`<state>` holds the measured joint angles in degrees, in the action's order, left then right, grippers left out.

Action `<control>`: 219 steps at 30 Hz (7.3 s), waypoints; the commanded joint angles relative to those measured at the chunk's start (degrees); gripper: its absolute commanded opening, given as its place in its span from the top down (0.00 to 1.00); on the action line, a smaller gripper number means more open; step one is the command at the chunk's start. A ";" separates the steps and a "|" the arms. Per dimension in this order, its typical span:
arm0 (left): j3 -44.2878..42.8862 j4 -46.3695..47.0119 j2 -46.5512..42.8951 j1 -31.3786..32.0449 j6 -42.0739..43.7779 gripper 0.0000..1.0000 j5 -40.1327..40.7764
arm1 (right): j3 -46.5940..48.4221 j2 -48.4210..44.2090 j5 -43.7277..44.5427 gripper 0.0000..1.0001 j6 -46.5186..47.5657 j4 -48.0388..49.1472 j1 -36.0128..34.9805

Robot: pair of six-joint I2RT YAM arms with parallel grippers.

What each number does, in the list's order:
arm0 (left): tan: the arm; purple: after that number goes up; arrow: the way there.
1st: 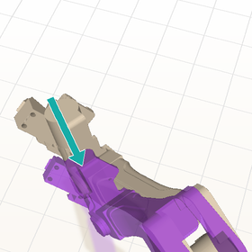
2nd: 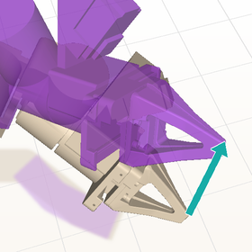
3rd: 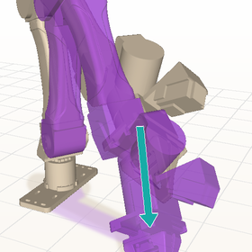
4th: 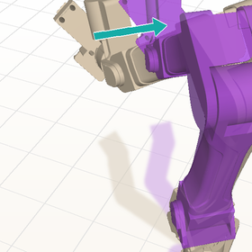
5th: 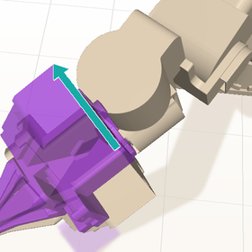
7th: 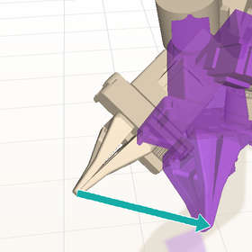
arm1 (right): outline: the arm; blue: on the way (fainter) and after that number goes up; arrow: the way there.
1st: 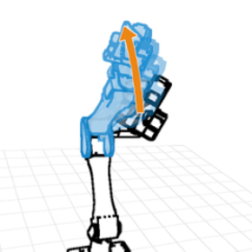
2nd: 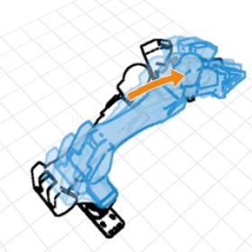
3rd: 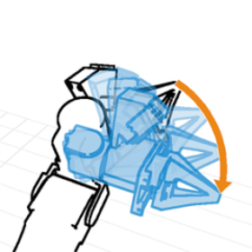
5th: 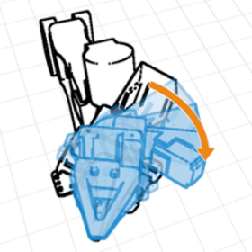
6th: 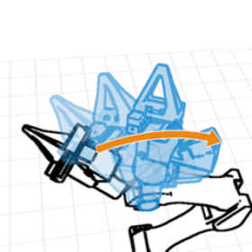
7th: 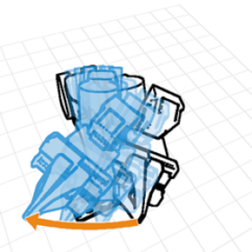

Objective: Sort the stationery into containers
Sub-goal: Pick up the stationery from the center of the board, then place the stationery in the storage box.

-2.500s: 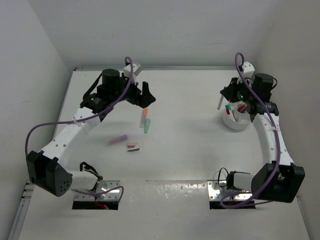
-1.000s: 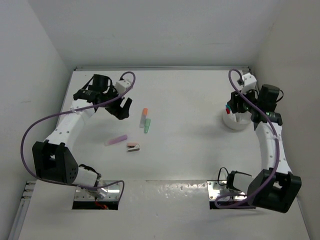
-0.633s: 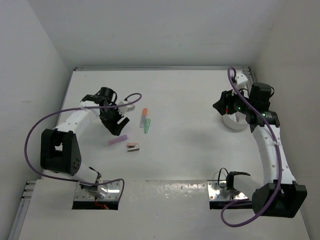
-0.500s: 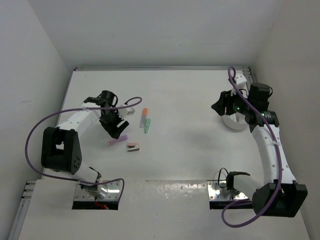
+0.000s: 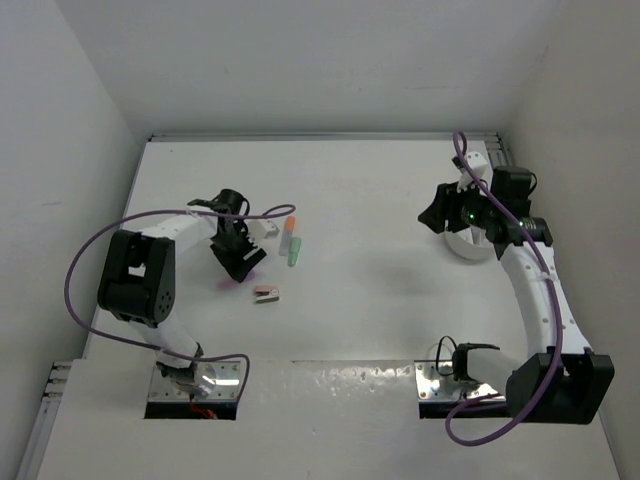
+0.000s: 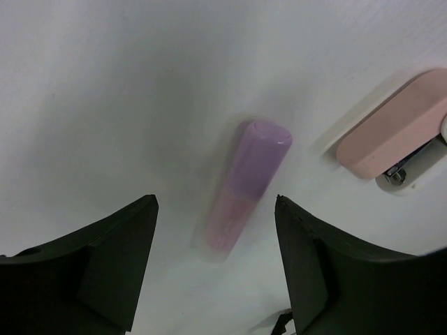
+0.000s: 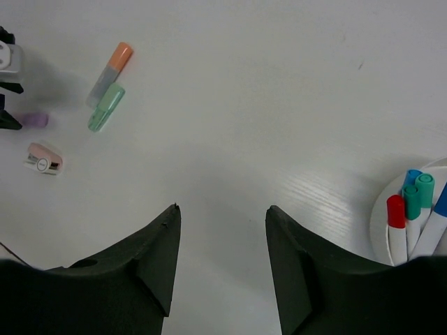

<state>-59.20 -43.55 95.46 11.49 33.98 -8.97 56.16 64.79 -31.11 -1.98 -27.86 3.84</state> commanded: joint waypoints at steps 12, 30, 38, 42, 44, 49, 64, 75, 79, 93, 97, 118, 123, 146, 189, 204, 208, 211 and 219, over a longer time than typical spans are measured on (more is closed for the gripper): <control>0.93 4.17 4.38 3.11 -1.63 0.70 -0.61 | 0.88 -0.19 -1.05 0.49 -1.27 -0.44 -1.02; -12.44 22.15 -14.59 -2.26 -40.80 1.00 -29.08 | 5.36 1.30 -1.41 0.37 -17.26 5.62 -14.11; -17.43 21.50 -15.75 4.77 -62.53 1.00 -16.35 | 13.79 8.40 3.42 0.36 -19.38 6.94 -25.71; -17.62 24.11 -16.44 8.45 -62.90 1.00 -16.77 | 21.34 13.06 5.36 0.38 -16.48 5.62 -30.19; -15.87 27.62 -18.28 9.43 -60.18 1.00 -18.44 | 23.19 14.91 5.27 0.40 -17.70 6.06 -30.38; -8.66 36.33 -24.00 10.93 -54.81 1.00 -24.58 | 25.14 16.33 4.40 0.55 -21.66 6.50 -29.59; -5.66 36.26 -26.64 16.81 -40.31 1.00 -25.40 | 24.43 16.68 1.49 0.58 -30.80 8.35 -32.31; -7.60 33.71 -26.03 20.24 -36.26 1.00 -20.83 | 25.40 18.61 3.69 0.57 -31.69 7.73 -34.51; -7.86 33.53 -25.85 20.68 -35.74 1.00 -19.95 | 24.96 18.96 3.60 0.56 -31.77 7.91 -35.21; -8.65 33.53 -25.41 20.86 -35.91 1.00 -19.41 | 23.47 19.49 2.99 0.66 -30.54 8.17 -35.92; -8.74 33.62 -25.24 20.86 -36.09 1.00 -19.59 | 23.64 20.54 2.73 0.71 -30.89 9.13 -35.92; -13.39 22.21 -26.29 15.77 -32.33 0.00 -18.97 | 22.85 14.40 3.52 1.00 -15.18 0.01 -22.22; -17.35 11.30 -23.57 13.13 -24.93 0.00 -21.53 | 26.45 11.15 6.23 1.00 11.05 -18.75 -12.47; -12.34 14.99 -21.28 9.26 -24.40 0.00 -25.74 | 15.74 9.30 1.23 1.00 54.19 -23.91 24.46; -11.82 15.60 -19.08 7.41 -23.52 0.01 -26.45 | 12.48 15.71 -2.02 1.00 43.55 -15.13 15.41; -11.20 15.86 -17.50 6.62 -23.43 0.02 -25.48 | 18.19 23.62 5.71 1.00 41.27 -15.56 10.93; -11.11 15.78 -17.41 6.36 -23.34 0.02 -25.31 | 19.07 24.33 5.45 1.00 38.28 -13.37 9.97; -11.20 15.86 -17.24 6.27 -23.34 0.01 -25.22 | 19.25 24.50 5.80 1.00 36.53 -11.26 8.74; -11.11 15.86 -16.89 6.09 -23.43 0.02 -24.52 | 19.16 25.03 8.61 1.00 36.17 -10.11 7.59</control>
<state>-70.19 -29.08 78.02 18.28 10.04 -33.26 72.93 89.43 -23.66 35.14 -39.64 11.75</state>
